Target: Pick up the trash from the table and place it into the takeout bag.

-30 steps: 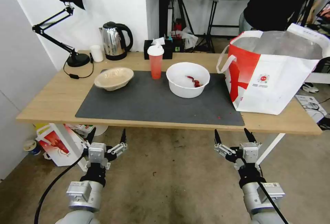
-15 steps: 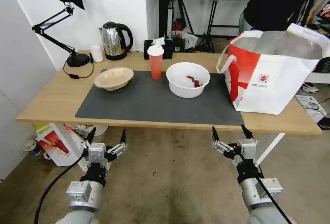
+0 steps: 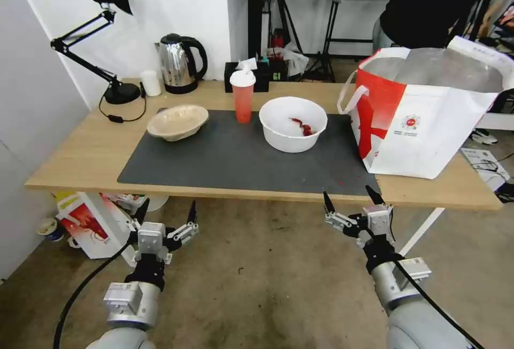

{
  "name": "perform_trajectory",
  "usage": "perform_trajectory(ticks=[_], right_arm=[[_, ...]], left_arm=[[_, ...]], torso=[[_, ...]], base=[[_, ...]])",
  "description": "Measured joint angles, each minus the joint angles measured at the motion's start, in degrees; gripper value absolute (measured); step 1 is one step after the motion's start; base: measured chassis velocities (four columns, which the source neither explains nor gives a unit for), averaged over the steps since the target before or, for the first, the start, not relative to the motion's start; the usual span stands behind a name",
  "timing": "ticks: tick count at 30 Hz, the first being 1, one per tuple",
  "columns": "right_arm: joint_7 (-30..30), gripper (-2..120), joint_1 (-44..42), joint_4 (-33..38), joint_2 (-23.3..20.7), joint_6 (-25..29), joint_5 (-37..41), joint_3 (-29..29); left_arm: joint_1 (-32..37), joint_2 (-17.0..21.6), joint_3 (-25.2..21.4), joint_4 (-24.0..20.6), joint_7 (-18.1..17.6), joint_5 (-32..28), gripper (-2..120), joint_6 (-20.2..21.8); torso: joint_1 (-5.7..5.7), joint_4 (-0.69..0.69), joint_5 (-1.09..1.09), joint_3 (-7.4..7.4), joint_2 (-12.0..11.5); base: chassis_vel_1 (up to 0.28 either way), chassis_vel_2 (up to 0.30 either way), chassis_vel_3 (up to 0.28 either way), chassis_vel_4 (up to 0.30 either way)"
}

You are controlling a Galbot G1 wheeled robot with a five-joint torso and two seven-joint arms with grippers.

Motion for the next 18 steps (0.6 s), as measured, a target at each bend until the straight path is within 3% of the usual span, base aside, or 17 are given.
perform_trajectory(ticks=[18], right_arm=[[-0.28, 100, -0.16, 0.65, 0.11, 0.44, 0.08, 0.89]], left_arm=[[0.0, 0.0, 0.0, 0.0, 0.0, 0.0, 100, 0.0]], torso=[[0.01, 0.01, 0.0, 0.0, 0.0]], base=[[0.0, 0.0, 0.0, 0.0]])
